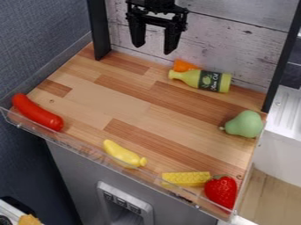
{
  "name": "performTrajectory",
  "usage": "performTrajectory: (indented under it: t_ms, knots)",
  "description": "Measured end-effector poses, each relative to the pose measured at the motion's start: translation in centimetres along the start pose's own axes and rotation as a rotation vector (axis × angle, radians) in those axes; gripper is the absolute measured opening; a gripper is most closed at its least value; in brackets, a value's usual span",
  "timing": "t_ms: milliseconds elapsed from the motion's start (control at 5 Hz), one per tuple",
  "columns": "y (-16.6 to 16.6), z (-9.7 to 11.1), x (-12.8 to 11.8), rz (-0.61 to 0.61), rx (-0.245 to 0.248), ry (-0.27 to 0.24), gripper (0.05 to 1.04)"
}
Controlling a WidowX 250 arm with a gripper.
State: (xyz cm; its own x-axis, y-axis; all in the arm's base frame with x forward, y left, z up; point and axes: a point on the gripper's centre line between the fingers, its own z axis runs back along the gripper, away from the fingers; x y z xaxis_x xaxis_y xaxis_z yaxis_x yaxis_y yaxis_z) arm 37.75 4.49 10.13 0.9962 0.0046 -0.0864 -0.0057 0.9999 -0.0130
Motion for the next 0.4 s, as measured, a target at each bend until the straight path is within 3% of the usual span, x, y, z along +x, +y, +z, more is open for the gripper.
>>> performTrajectory:
  t_ms: [400]
  knots:
    - [5.5,-1.4,1.4,-0.055,-0.003,0.033,0.997]
